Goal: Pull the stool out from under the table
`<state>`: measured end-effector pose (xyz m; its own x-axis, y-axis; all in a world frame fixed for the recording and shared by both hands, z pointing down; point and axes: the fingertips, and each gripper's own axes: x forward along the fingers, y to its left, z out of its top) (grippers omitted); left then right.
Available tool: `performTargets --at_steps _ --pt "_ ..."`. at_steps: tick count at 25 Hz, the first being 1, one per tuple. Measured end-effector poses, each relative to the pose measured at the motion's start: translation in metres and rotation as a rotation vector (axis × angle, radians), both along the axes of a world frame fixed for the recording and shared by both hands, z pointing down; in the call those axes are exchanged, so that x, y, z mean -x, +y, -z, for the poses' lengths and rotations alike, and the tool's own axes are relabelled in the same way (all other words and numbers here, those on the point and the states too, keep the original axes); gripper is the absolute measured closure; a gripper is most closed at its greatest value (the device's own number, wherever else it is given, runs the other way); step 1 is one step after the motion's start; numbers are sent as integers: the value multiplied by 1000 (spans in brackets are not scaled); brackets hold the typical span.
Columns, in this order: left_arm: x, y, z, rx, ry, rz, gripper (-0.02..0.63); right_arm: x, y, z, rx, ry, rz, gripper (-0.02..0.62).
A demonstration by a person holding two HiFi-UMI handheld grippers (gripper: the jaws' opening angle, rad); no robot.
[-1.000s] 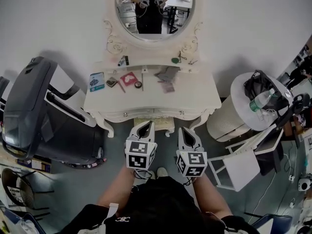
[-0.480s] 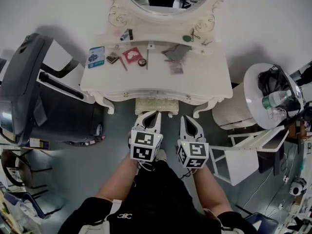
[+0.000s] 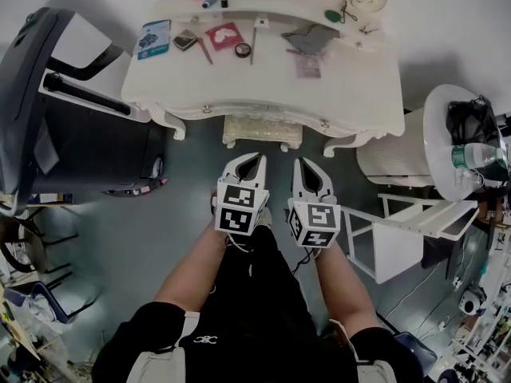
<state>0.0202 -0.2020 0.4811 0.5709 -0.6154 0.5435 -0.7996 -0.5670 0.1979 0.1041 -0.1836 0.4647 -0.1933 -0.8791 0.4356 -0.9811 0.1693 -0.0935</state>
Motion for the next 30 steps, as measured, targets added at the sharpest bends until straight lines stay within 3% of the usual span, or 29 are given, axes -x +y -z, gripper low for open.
performTargets --at_steps 8,11,19,26,30 --pt "21 -7 -85 85 -22 38 607 24 -2 -89 74 134 101 592" --pt "30 5 -117 130 -31 59 607 30 13 -128 137 134 126 592" --pt "35 22 -213 286 -23 89 607 21 12 -219 247 74 97 592" --pt "37 4 -258 287 -41 89 607 19 -12 -280 296 -2 37 592" --pt "38 -15 -281 268 -60 85 607 24 -31 -311 326 -131 3 592"
